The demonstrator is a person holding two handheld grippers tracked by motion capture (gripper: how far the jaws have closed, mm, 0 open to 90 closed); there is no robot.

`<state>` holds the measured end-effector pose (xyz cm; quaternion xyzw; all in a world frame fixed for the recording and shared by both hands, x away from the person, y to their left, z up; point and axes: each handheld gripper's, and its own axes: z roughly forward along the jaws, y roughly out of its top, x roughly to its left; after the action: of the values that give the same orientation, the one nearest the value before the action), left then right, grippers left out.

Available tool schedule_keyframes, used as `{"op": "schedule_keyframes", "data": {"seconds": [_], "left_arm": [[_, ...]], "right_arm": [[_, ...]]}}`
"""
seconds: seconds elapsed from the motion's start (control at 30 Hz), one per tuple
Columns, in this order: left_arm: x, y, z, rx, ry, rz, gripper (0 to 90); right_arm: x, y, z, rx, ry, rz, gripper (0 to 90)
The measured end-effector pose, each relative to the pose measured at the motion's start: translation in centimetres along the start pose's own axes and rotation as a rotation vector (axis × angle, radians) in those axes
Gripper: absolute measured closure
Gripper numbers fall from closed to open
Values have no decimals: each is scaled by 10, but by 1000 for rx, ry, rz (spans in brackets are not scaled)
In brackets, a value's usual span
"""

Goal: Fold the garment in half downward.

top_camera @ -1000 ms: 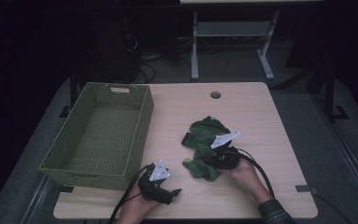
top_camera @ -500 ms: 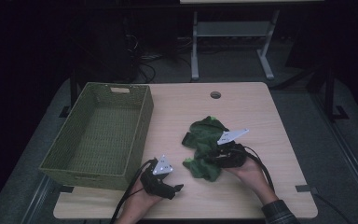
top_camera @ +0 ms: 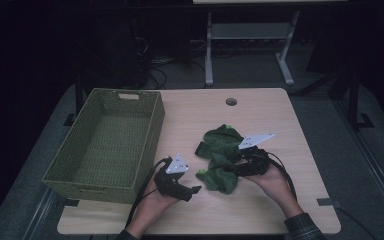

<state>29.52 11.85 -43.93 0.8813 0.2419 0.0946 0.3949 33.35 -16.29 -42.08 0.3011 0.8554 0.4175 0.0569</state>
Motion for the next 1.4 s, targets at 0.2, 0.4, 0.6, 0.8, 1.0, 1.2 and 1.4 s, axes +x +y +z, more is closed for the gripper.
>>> {"op": "schedule_keyframes", "data": {"seconds": [0.2, 0.4, 0.6, 0.8, 1.0, 1.2, 1.4], "left_arm": [[9, 16, 3, -19, -6, 2, 162], [21, 34, 9, -47, -9, 3, 203], [37, 52, 12, -47, 0, 16, 256], [54, 66, 19, -65, 11, 8, 321], [69, 77, 35, -63, 33, 4, 369], [87, 82, 53, -58, 54, -10, 435], [109, 87, 75, -32, 60, -33, 471]], "right_arm": [[-9, 1, -7, -18, -20, 15, 475], [-19, 5, -13, -44, -35, 32, 480], [-31, 9, -16, -43, -61, 44, 489], [-44, 14, -19, -57, -86, 55, 496], [-62, 19, -18, -71, -109, 77, 511], [-78, 20, -9, -74, -162, 97, 525], [-95, 13, 4, -62, -186, 134, 533]]}}
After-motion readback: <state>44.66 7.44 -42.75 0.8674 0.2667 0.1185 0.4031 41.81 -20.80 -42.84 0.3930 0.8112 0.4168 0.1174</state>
